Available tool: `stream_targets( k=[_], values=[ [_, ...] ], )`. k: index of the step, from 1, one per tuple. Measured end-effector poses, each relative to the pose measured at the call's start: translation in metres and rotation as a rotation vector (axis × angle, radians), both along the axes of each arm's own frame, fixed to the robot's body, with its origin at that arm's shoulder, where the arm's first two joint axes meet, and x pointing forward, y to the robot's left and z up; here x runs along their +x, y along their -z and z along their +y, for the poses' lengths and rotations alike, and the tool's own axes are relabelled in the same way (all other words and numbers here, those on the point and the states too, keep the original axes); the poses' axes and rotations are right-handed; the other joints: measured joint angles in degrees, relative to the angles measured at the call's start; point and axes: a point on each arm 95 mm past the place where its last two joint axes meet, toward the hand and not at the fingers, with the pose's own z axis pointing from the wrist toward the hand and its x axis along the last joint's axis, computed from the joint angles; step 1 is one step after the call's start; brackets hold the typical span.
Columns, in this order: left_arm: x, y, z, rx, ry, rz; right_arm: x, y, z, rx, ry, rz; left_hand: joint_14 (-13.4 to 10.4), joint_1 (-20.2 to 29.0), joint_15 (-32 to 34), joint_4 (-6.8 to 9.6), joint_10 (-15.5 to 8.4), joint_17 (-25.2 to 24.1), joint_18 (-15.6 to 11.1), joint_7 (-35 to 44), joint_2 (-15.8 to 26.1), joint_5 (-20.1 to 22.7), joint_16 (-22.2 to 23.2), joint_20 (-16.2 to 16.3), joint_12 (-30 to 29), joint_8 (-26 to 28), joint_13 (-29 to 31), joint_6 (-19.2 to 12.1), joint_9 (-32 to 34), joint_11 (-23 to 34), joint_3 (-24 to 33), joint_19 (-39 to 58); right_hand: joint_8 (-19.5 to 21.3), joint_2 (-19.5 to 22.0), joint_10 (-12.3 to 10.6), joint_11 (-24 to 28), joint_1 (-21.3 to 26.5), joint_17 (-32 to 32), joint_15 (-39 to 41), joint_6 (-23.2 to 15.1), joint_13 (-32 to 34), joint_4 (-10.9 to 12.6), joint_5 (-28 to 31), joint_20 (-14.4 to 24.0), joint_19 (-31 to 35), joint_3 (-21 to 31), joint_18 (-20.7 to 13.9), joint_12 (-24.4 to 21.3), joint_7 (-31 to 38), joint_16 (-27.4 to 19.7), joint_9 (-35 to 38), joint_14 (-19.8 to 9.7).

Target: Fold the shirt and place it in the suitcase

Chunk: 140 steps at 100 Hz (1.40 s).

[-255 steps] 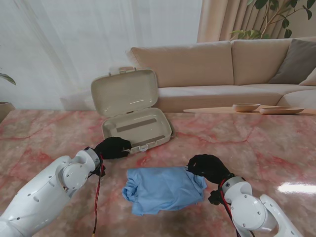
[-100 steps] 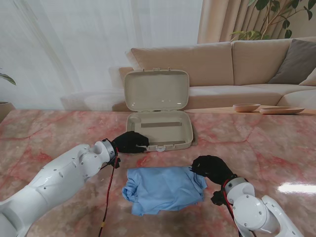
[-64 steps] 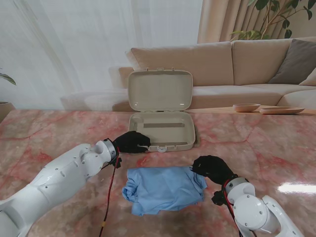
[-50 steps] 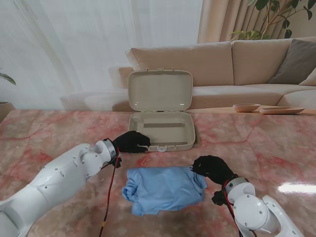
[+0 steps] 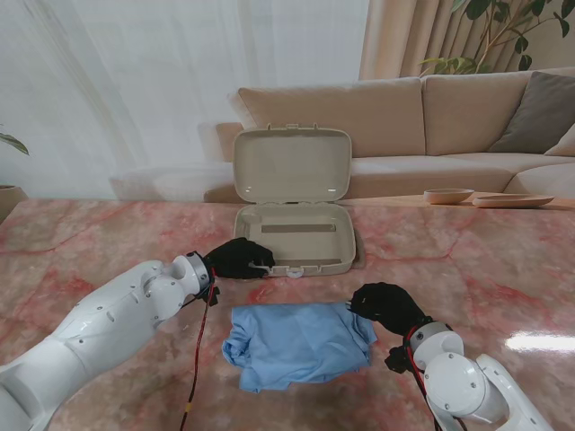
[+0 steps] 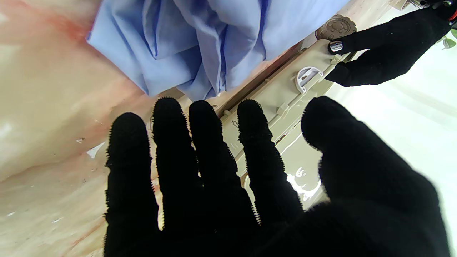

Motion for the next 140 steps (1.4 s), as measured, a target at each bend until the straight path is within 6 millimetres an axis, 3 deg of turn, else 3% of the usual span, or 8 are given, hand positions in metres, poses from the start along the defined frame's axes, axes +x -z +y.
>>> stream_targets(
  k=[45, 97, 115, 121, 140],
  values=[
    [-0.01, -0.018, 0.003, 0.029, 0.023, -0.029, 0.002, 0.001, 0.0, 0.002, -0.001, -0.012, 0.87, 0.01, -2.79, 0.4, -0.13, -1.98, 0.11, -3.45, 0.02, -2.0, -3.53, 0.0, -4.86, -0.04, -2.6, -2.84, -5.27, 0.6, 0.0, -1.52, -0.69, 0.0, 0.0, 0.0, -0.04, 0.0, 0.0, 0.0, 0.0, 0.0, -0.01, 0.0, 0.0, 0.0, 0.01, 0.0, 0.67, 0.0, 0.0, 0.0],
    [-0.012, -0.015, 0.003, 0.075, 0.061, -0.001, 0.003, 0.002, 0.0, 0.002, -0.004, -0.008, 0.88, 0.01, -4.16, 0.4, -0.13, -2.8, 0.13, -4.97, -0.27, -3.02, -4.15, 0.0, -8.66, -0.04, -4.29, -3.03, -6.85, 1.23, -0.06, -2.35, -0.71, 0.0, 0.0, 0.0, -0.06, 0.0, 0.0, 0.0, 0.0, 0.0, -0.01, 0.0, 0.0, 0.0, 0.03, 0.0, 0.68, 0.0, 0.0, 0.0],
    [-0.015, -0.017, 0.004, 0.094, 0.076, 0.018, 0.003, 0.003, 0.0, 0.001, -0.003, -0.007, 0.88, -0.64, -4.83, 0.51, 0.21, -3.8, 0.2, -7.24, -0.19, -3.03, -4.77, 0.0, -10.69, 0.0, -4.07, -4.84, -7.67, 1.29, -4.23, -3.62, -0.71, 0.0, 0.0, 0.0, -0.06, 0.0, 0.0, 0.0, 0.0, 0.0, -0.01, 0.0, 0.0, 0.0, 0.03, 0.0, 0.71, 0.0, 0.0, 0.0],
    [-0.017, -0.017, 0.005, 0.095, 0.078, 0.021, 0.003, 0.003, 0.001, 0.002, -0.003, -0.006, 0.88, -3.44, -4.85, 0.57, 0.33, -4.16, 0.25, -7.86, 0.25, -3.09, -4.82, 0.0, -10.99, 0.0, -4.07, -4.86, -8.87, 1.23, -5.91, -3.67, -0.82, 0.0, 0.0, 0.0, -0.06, 0.0, 0.0, 0.0, 0.0, 0.0, -0.01, 0.0, 0.0, 0.0, 0.04, 0.0, 0.72, 0.0, 0.0, 0.0],
    [-0.018, -0.018, 0.007, 0.101, 0.077, 0.012, 0.003, 0.003, 0.001, 0.004, -0.004, -0.004, 0.9, -5.73, -6.32, 0.61, 0.44, -4.89, 0.29, -9.38, 0.39, -4.82, -4.89, 0.0, -11.0, 0.0, -5.4, -5.53, -9.68, 1.26, -6.56, -4.42, -1.41, 0.0, 0.0, 0.0, -0.06, 0.0, 0.0, 0.0, 0.0, 0.0, -0.01, 0.0, 0.0, 0.0, 0.04, 0.0, 1.32, 0.01, 0.0, 0.0]
  ],
)
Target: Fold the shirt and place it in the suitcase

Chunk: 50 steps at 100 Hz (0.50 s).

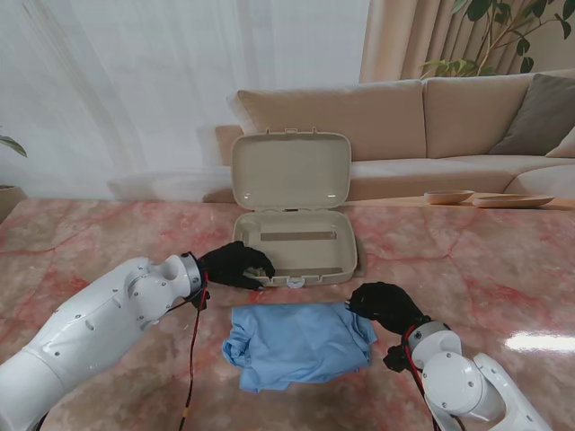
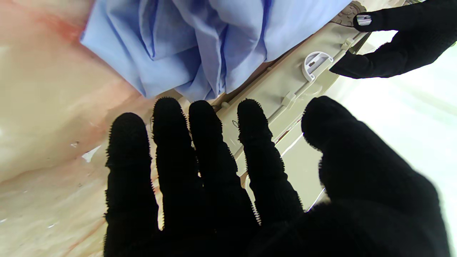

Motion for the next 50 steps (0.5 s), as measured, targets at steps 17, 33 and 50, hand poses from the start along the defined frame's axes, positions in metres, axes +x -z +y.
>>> stream_targets(
  k=[17, 33, 50],
  values=[
    [-0.0009, -0.0005, 0.0012, -0.002, -0.005, -0.002, 0.0001, 0.0002, -0.0001, -0.001, 0.001, 0.001, 0.0, -5.15, 0.0, 1.9, 0.45, -0.31, 0.02, -5.44, 0.36, -0.92, -0.09, 0.0, 0.0, 0.2, -0.11, -0.04, 0.0, -0.4, 1.97, -0.78, -0.04, 0.0, 0.0, 0.0, 0.0, 0.0, 0.0, 0.0, 0.0, 0.0, -0.01, 0.0, 0.0, 0.0, 0.0, 0.0, 0.1, 0.0, 0.0, 0.0],
    [-0.0017, -0.0038, 0.0029, 0.001, -0.011, -0.019, 0.0002, 0.0002, -0.0001, -0.001, 0.003, 0.002, 0.0, -5.41, 0.0, 1.91, 0.6, -0.8, 0.04, -6.77, 0.36, -1.98, -0.39, 0.0, -0.01, 0.59, -1.44, -0.04, -1.04, -0.96, 2.53, -1.34, -0.17, 0.0, 0.0, 0.0, 0.0, 0.0, 0.0, 0.0, 0.0, 0.0, -0.01, 0.0, 0.0, 0.0, 0.0, 0.0, 0.11, 0.0, 0.0, 0.0],
    [-0.0035, -0.0099, 0.0057, 0.007, -0.023, -0.041, 0.0005, 0.0004, -0.0001, -0.001, 0.002, 0.002, 0.01, -5.78, -0.58, 1.91, 0.79, -1.35, 0.06, -8.58, 0.35, -2.94, -0.65, 0.0, -0.51, 0.55, -2.23, -0.06, -3.07, -2.02, 2.53, -1.58, -0.26, 0.0, 0.0, 0.0, 0.0, 0.0, 0.0, 0.0, 0.0, 0.0, -0.01, 0.0, 0.0, 0.0, 0.01, 0.0, 0.12, 0.0, 0.0, 0.0]
  ],
)
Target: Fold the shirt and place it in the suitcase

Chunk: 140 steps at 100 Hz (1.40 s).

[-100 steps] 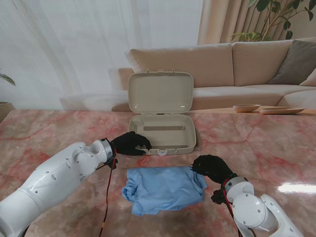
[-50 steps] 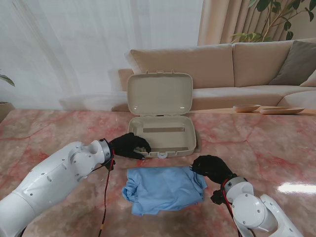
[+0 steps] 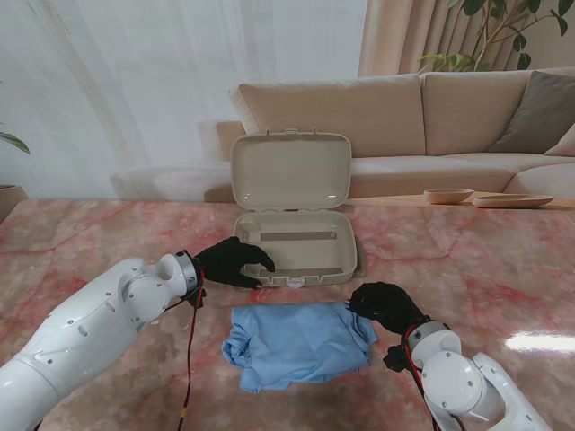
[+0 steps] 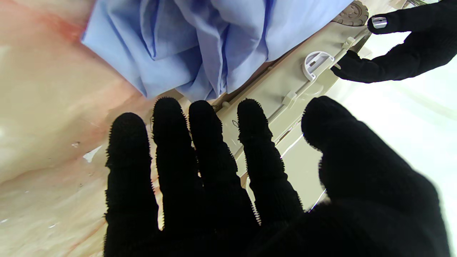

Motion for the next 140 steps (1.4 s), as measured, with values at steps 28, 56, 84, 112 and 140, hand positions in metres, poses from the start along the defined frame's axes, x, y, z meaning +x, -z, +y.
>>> stream_targets(
  k=[28, 56, 84, 112, 140],
  values=[
    [-0.003, -0.014, 0.007, -0.002, -0.073, -0.029, 0.001, -0.001, 0.0, -0.001, -0.001, -0.007, 0.01, 0.0, -0.07, 0.0, 0.34, -0.12, -0.16, -1.26, 0.63, 0.0, -0.33, 0.77, -0.31, -1.16, -0.16, 0.0, -0.61, -0.13, -0.07, -0.14, -0.02, 0.0, 0.0, 0.0, 0.0, 0.0, 0.0, 0.0, 0.0, 0.0, 0.0, 0.01, 0.0, 0.0, 0.0, 0.0, 0.0, 0.0, 0.0, 0.0],
    [-0.032, -0.057, 0.01, -0.065, -0.23, 0.024, -0.002, -0.009, 0.003, -0.028, -0.012, -0.065, 1.13, 1.79, -0.13, 1.06, 2.07, -0.14, 1.02, -4.32, 8.29, 0.02, -0.76, 3.32, -0.91, -1.19, -0.5, 0.01, -0.62, -1.39, -16.94, -0.15, -0.02, -0.86, 0.0, 0.0, -0.05, 0.0, 0.06, 0.0, -0.01, 0.0, 0.0, 0.03, 0.0, -0.04, 0.01, 0.0, 0.0, 0.01, 0.0, 0.0],
    [-0.074, -0.071, -0.007, -0.193, -0.298, 0.036, -0.012, -0.017, 0.015, -0.116, -0.052, -0.155, 4.08, -2.59, -0.14, 1.16, 3.48, -0.64, 1.81, -7.36, 10.64, 0.68, -0.4, 6.29, -1.52, -1.27, -0.5, 1.65, -0.62, -2.96, -17.77, -0.16, 3.11, -4.32, 0.0, -0.41, -0.79, -1.38, 0.06, 0.0, -0.26, 0.0, -0.09, 0.05, -0.34, 1.68, 0.0, 0.0, -4.98, 0.02, -2.5, 0.0],
    [-0.107, -0.066, -0.023, -0.205, -0.305, 0.011, -0.026, -0.022, 0.026, -0.156, -0.073, -0.222, 4.88, -3.49, -0.14, 1.16, 3.81, -0.14, 1.91, -10.82, 9.73, 1.54, 0.29, 6.56, -1.53, -1.48, -0.48, 4.7, -0.59, -3.65, -17.86, -0.16, 3.87, -9.51, 0.0, -2.45, -4.05, -3.74, -2.8, 1.02, -4.63, -0.82, -3.79, 0.05, -4.01, 4.05, -0.14, -0.1, -9.13, 0.02, -7.44, -0.61],
    [-0.128, -0.052, -0.036, -0.188, -0.286, 0.034, -0.038, -0.018, 0.037, -0.273, -0.116, -0.301, 4.91, -3.42, -0.14, 1.16, 3.82, 1.31, 1.92, -12.13, 7.51, 1.5, 1.45, 6.63, -0.76, -1.93, 0.12, 6.66, -0.58, -3.65, -17.75, -0.13, 3.91, -11.32, 0.0, -2.87, -8.33, -5.53, -4.02, 2.14, -6.14, -2.86, -5.34, 0.05, -7.3, 4.95, -1.36, -0.76, -10.72, -0.06, -9.52, -1.14]
  ],
)
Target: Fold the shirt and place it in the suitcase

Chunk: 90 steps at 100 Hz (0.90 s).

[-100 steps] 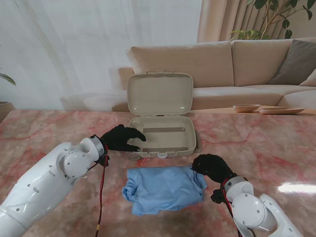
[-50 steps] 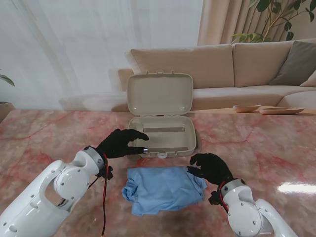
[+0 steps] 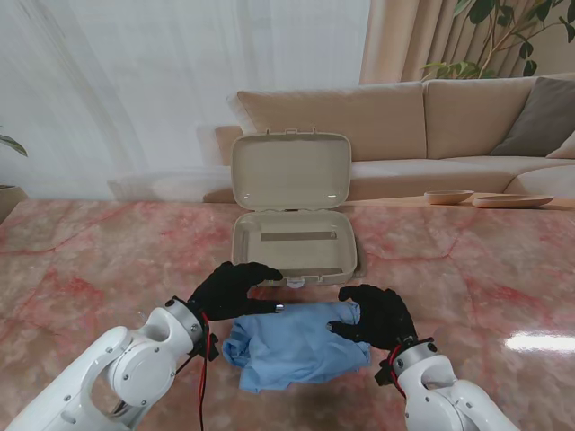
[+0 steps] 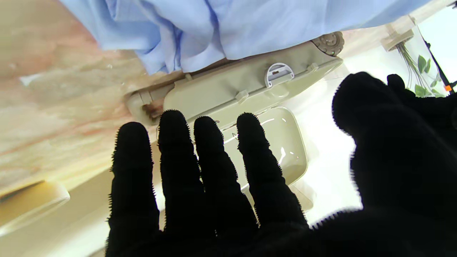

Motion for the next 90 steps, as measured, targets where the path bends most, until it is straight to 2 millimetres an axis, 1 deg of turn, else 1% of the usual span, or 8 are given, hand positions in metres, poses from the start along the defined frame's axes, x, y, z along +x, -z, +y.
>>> stream_targets(
  k=[13, 17, 27, 42, 48, 51, 65, 90],
  values=[
    [-0.004, 0.006, -0.005, 0.006, 0.007, 0.023, -0.004, 0.004, 0.005, -0.003, -0.01, -0.004, 0.0, -0.01, 0.0, 0.0, 0.0, 0.0, 0.02, 0.02, 0.0, 0.01, 0.0, 0.36, 0.27, 0.03, 0.0, 0.05, 0.01, 0.0, 0.0, 0.02, 0.0, -0.95, 0.0, -0.44, -1.52, -0.92, -0.99, 0.15, -1.64, -0.64, -0.5, 0.0, -1.31, 0.61, -0.1, -0.08, -0.61, -0.21, -0.69, -0.15],
    [-0.005, 0.008, -0.006, 0.006, 0.008, 0.03, -0.005, 0.005, 0.006, -0.004, -0.017, 0.004, 0.0, -0.01, 0.0, 0.0, 0.0, -0.3, 0.08, 0.04, 0.0, 0.01, 0.01, 0.57, 0.65, 0.48, 0.0, 0.05, 0.02, 0.03, 0.0, 0.03, 0.0, -1.03, 0.0, -1.07, -3.04, -1.4, -1.25, 0.64, -2.47, -1.2, -0.74, 0.0, -1.73, 0.88, -0.11, -0.16, -1.19, -0.22, -1.33, -0.18],
    [-0.007, 0.014, -0.009, 0.032, 0.012, 0.025, -0.007, 0.009, 0.009, -0.016, -0.037, 0.025, 0.0, -0.07, 0.0, 0.0, 0.0, -2.04, 0.61, 0.12, 0.0, 0.01, 0.01, 0.6, 0.68, 0.8, 0.0, 0.05, 0.03, 0.03, 0.0, 0.04, 0.0, -1.69, 0.0, -1.13, -3.04, -2.1, -2.11, 0.7, -3.54, -1.22, -1.16, 0.0, -2.71, 0.89, -0.12, -0.71, -1.34, -0.73, -2.73, -0.19],
    [-0.006, 0.025, -0.01, 0.12, 0.015, -0.049, -0.008, 0.015, 0.014, -0.031, -0.053, 0.039, 0.0, -0.07, 0.0, 0.0, -0.31, -2.59, 0.63, 0.22, 0.05, 0.01, 0.01, 0.6, 0.68, 0.84, 0.0, 0.05, 0.03, 0.04, 0.0, 0.04, -0.05, -2.38, 0.0, -1.93, -3.74, -2.84, -3.18, 1.33, -4.98, -1.24, -2.03, -0.01, -3.65, 1.78, -0.17, -0.78, -2.93, -0.74, -3.96, -0.23],
    [-0.006, 0.028, -0.009, 0.123, 0.014, -0.044, -0.008, 0.017, 0.015, -0.034, -0.056, 0.047, 0.0, -0.07, 0.0, 0.0, -0.32, -2.66, 0.63, 0.22, 0.06, 0.01, 0.01, 0.6, 0.68, 0.86, -0.01, 0.05, 0.03, 0.04, 0.0, 0.04, -0.06, -2.39, 0.0, -2.55, -3.74, -3.29, -3.0, 1.38, -5.37, -1.26, -2.55, -0.01, -4.74, 2.03, -0.17, -0.8, -3.49, -0.74, -4.22, -0.23],
    [-0.006, 0.028, -0.009, 0.122, 0.013, -0.039, -0.008, 0.018, 0.015, -0.036, -0.058, 0.051, 0.0, -0.08, 0.0, 0.0, -0.33, -2.69, 0.63, 0.22, 0.06, 0.01, 0.01, 0.6, 0.68, 0.87, -0.02, 0.05, 0.03, 0.04, 0.0, 0.04, -0.07, -2.39, 0.0, -2.64, -3.74, -3.42, -3.23, 1.42, -5.56, -1.76, -2.53, -0.01, -4.75, 2.04, -0.24, -0.81, -2.69, -0.74, -4.86, -0.23],
    [-0.007, 0.033, -0.01, 0.114, 0.015, -0.008, -0.006, 0.021, 0.017, -0.043, -0.06, 0.063, 0.0, -0.09, 0.0, 0.0, -0.33, -2.72, 0.65, 0.15, 0.07, 0.01, 0.01, 0.6, 0.68, 0.87, -0.3, 0.05, 0.03, 0.04, 0.0, 0.04, -0.08, -2.39, 0.23, -3.53, -3.74, -4.42, -3.54, 1.59, -7.39, -1.76, -4.59, -0.01, -5.15, 2.05, -0.69, -1.4, -3.61, -0.74, -7.08, -0.26],
    [-0.01, 0.04, -0.01, 0.141, 0.025, 0.024, -0.004, 0.026, 0.02, -0.053, -0.063, 0.086, 0.0, -0.1, 0.0, 0.0, -0.33, -2.73, 0.65, 0.06, 0.08, 0.01, 0.01, 0.69, 0.68, 0.87, -0.59, 0.05, 0.03, 0.04, 0.0, 0.04, -0.5, -2.4, 0.6, -4.11, -3.74, -5.31, -4.22, 2.12, -9.17, -1.76, -4.59, -0.01, -6.51, 2.05, -0.73, -2.08, -4.14, -1.67, -8.32, -0.28]
  ],
)
